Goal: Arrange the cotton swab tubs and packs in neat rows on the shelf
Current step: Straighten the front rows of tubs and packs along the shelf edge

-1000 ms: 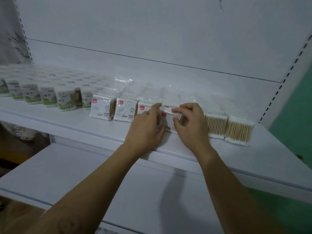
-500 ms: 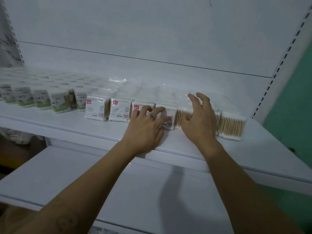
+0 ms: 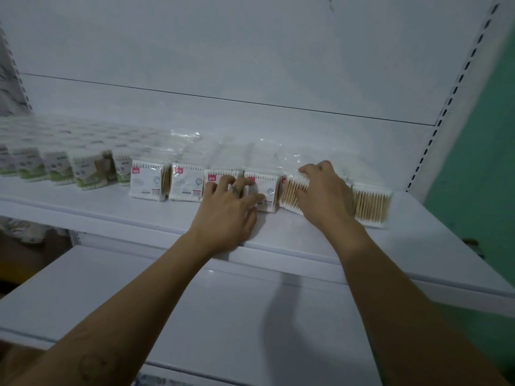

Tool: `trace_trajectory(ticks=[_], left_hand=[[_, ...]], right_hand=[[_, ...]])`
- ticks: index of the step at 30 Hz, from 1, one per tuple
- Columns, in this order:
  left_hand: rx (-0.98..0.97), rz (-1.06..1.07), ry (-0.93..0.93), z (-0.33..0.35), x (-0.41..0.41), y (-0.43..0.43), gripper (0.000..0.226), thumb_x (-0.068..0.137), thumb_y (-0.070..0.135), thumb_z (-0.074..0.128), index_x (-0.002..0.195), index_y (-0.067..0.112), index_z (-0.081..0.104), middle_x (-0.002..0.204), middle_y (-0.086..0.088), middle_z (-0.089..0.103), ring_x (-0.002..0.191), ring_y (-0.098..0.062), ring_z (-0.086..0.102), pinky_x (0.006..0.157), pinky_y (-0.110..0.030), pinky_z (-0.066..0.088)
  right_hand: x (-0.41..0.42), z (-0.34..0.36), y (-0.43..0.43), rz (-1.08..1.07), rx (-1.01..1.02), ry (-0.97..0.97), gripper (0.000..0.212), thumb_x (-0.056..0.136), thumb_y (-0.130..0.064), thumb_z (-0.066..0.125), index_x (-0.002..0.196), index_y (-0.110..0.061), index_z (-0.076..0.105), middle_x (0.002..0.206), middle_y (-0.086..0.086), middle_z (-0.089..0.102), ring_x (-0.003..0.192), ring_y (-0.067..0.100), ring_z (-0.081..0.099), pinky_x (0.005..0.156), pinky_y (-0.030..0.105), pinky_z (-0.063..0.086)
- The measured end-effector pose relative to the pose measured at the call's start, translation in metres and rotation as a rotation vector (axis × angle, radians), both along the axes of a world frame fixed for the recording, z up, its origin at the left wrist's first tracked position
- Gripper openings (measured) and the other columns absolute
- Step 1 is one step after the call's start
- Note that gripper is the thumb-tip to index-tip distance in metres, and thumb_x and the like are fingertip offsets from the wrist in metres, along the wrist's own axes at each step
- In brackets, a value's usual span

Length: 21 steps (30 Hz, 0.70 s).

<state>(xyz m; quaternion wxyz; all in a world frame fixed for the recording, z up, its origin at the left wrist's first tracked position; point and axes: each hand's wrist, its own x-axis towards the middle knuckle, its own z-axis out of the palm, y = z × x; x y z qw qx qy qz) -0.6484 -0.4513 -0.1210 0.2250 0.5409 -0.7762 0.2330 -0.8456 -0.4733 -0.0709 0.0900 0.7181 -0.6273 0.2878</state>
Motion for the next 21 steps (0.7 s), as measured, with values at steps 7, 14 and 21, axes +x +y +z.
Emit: trace_trajectory(ticks=[7, 14, 21], left_hand=[[-0.001, -0.006, 0.002, 0.001, -0.002, -0.001, 0.044, 0.085, 0.041, 0.037, 0.115, 0.027, 0.067, 0.128, -0.005, 0.058, 0.109, -0.033, 0.052, 0.082, -0.047, 0.043], [-0.063, -0.038, 0.058, 0.005, -0.005, 0.001, 0.038, 0.083, 0.036, 0.050, 0.115, 0.020, 0.064, 0.118, -0.008, 0.060, 0.106, -0.032, 0.052, 0.081, -0.043, 0.043], [-0.077, -0.116, 0.219, 0.007, -0.022, 0.005, 0.049, 0.085, 0.044, 0.046, 0.122, 0.016, 0.058, 0.119, -0.005, 0.058, 0.110, -0.027, 0.049, 0.084, -0.042, 0.041]], right_hand=[[-0.022, 0.031, 0.010, 0.087, 0.080, -0.249, 0.026, 0.084, -0.017, 0.066, 0.108, -0.027, 0.064, 0.116, 0.000, 0.060, 0.097, 0.019, 0.059, 0.075, 0.025, 0.040], [-0.027, 0.028, 0.029, 0.322, 0.230, -0.430, 0.022, 0.084, -0.041, 0.068, 0.083, -0.021, 0.061, 0.100, -0.006, 0.056, 0.073, 0.012, 0.059, 0.056, 0.023, 0.043], [-0.035, 0.020, 0.023, 0.369, 0.124, -0.372, 0.064, 0.077, -0.007, 0.071, 0.126, -0.045, 0.051, 0.121, -0.005, 0.046, 0.092, 0.013, 0.054, 0.062, 0.006, 0.041]])
